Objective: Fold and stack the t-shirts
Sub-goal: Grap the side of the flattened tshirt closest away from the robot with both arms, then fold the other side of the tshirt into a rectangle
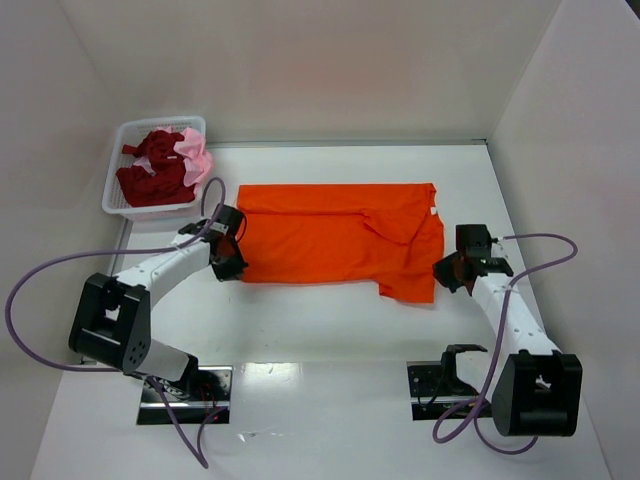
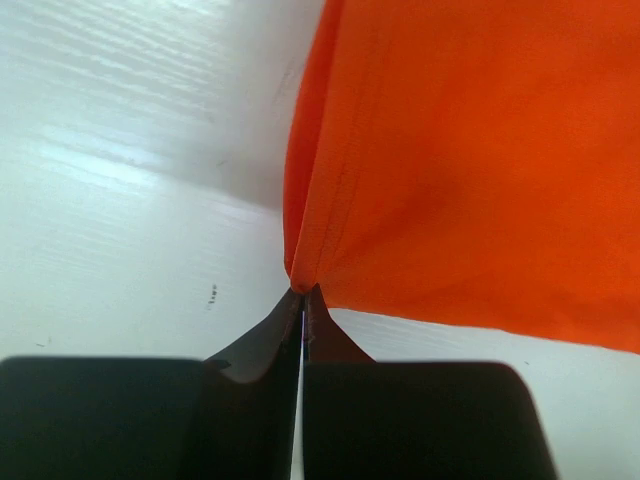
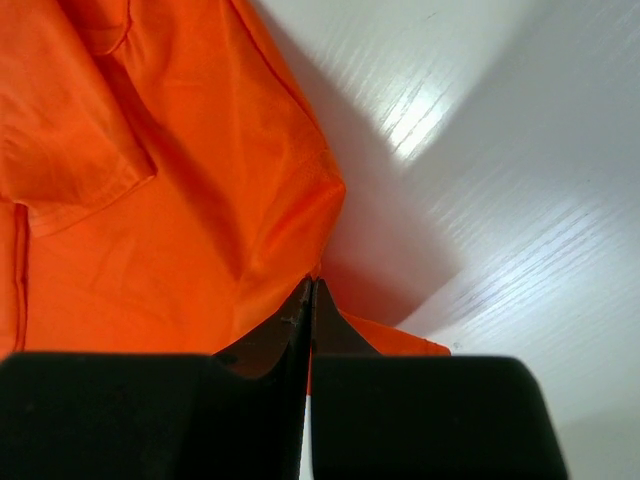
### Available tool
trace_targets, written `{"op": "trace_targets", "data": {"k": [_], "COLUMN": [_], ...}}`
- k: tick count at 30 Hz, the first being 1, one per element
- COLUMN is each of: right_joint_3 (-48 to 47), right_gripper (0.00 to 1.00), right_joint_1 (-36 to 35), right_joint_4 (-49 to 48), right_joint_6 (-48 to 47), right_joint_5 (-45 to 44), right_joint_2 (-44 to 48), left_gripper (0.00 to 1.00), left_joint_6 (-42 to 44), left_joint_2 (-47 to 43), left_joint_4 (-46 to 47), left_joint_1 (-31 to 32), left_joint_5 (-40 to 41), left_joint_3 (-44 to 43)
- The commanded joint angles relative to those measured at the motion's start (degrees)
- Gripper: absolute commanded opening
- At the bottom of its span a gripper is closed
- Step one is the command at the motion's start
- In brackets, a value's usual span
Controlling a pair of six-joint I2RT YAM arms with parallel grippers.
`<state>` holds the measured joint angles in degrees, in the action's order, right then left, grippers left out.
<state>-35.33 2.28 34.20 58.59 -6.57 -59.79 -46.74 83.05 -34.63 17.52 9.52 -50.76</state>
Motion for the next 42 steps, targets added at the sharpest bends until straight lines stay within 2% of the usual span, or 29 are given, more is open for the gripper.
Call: {"op": "trace_targets", "data": {"k": [1,9,16,23,33,42], "right_joint_3": [-4.04,-9.65,-14.06,-18.45,-26.53,-29.09], "right_gripper": [0.01,0.01,0.01,0.01,0.01,0.01], "right_joint_1": [0.26,0.26,2.90,3.52,3.52,3.52], "right_joint_4": [0.87,-4.13,-10.10,-15.64,-17.50,-19.33], "right_joint_6": [0.74,-1.89,-4.53,-5.68,-6.20,-6.20], "right_joint_5": [0.94,2.79,5.78,7.45,7.45,7.45], "right_joint_2": [1.86,1.17,-5.51,-16.31,-24.40,-31.00], "left_gripper": [0.00,0.00,0.00,0.00,0.00,0.00], "left_joint_6": [3.05,8.41,10.26,11.32,13.08,14.13], "left_joint_2": [-1.92,-1.31,4.83,11.78,19.17,25.93], "left_joint_4": [-0.79,0.44,0.97,1.59,2.64,3.69], "left_joint_1": [0.24,-1.60,-3.80,-4.33,-8.29,-10.14], "left_joint_5": [-3.18,-7.23,-6.53,-5.92,-5.30,-6.35], "left_joint_3": [-3.64,-11.72,-17.70,-23.84,-30.54,-35.10]}}
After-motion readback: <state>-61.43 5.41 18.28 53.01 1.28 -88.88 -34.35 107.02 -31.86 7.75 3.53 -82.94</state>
